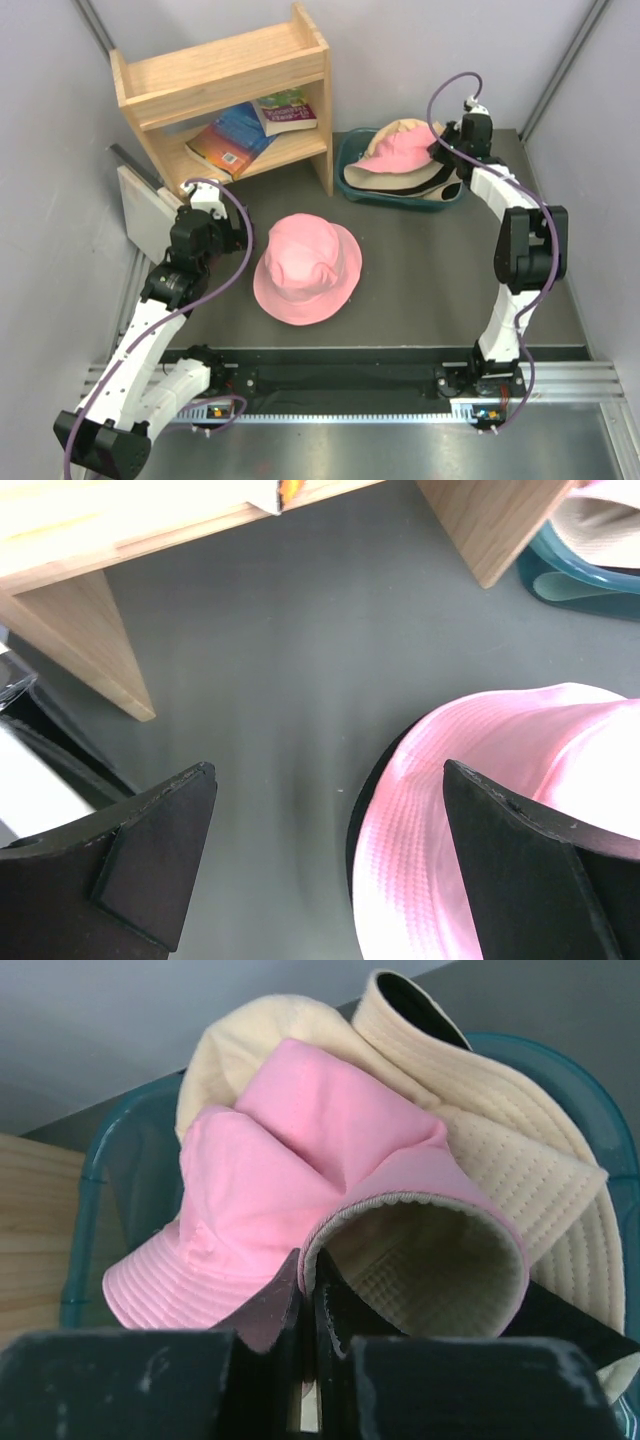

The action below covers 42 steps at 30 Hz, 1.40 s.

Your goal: Stack the hats

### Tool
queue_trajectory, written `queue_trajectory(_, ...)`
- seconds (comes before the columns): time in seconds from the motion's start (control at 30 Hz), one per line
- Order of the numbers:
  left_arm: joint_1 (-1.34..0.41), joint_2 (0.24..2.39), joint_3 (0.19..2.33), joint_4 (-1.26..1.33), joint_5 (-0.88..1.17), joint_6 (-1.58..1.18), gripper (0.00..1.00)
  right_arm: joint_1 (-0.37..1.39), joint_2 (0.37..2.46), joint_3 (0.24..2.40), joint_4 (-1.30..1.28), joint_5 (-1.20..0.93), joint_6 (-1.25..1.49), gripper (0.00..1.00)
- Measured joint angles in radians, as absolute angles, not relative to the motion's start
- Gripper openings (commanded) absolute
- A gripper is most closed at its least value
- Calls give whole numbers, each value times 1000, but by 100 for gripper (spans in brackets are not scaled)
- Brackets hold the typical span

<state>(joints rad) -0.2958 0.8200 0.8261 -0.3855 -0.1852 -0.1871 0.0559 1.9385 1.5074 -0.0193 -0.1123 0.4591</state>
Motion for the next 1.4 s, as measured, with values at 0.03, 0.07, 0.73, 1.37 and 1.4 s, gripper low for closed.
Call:
queue_trajectory(0.03, -296, 820, 826, -384, -179, -187, 99, 56, 1935, 1508, -14, -124, 461, 0)
queue_trajectory(0.07, -296, 819, 826, -381, -173, -187, 99, 56, 1930, 1507, -4, -139, 465, 0)
queue_trajectory(0.73, -427, 958, 1052, -269, 143, -210, 93, 483, 1184, 1385, 35, -97, 445, 0)
queue_trajectory(1.37, -730, 1042, 1148, -122, 65, -217, 88, 767, 1199, 1348, -5, 56, 442, 0)
queue_trajectory(1.4, -736, 1047, 1148, -121, 47, -213, 82, 770, 1199, 1348, -5, 56, 442, 0)
